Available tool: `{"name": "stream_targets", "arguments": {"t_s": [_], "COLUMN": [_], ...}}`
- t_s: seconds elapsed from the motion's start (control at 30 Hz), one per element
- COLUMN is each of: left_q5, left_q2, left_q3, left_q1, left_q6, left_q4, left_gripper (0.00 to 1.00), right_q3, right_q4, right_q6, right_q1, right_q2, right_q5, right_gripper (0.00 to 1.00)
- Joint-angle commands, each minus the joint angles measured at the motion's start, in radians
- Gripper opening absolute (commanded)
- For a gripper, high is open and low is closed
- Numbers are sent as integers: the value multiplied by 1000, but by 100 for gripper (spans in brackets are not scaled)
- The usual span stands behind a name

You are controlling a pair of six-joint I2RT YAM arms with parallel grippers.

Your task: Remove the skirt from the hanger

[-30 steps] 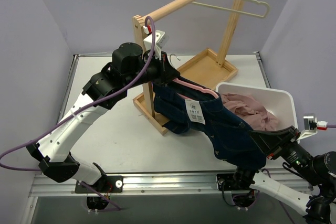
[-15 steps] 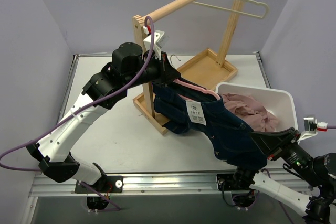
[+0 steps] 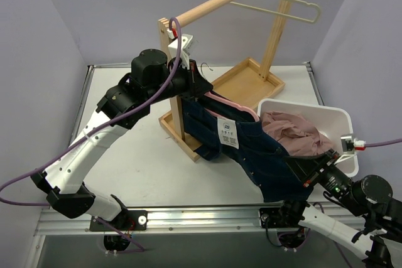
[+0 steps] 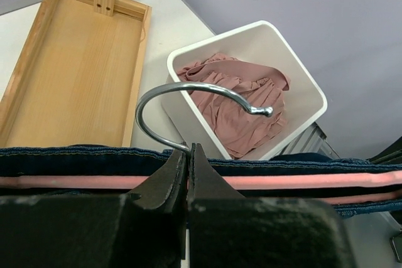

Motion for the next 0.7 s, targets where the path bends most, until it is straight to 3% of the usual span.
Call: {"name": "stream_targets", "arguments": {"t_s": [0.0,0.37,0.53,0.67], "left_q5": [-32,41,23,21], "left_q2": [-51,-67,-60,-60], "left_q3": [51,70,90,90], "left_q1": [39,40,39,40], "left_q6": [-27,-93,-78,-79], "left_q4": [81,113,95,96], "left_gripper": [2,2,2,2], "right_q3": [-9,-58,-71,-32], "right_q4": [67,180,176,63], "right_q6": [-9,-24,-1,14], "right_q1": [-7,-7,-7,-10], "right_q2": [65,207,145,83], "right_q5": [-8,-49,-42,-10], "right_gripper": [0,0,0,0]}}
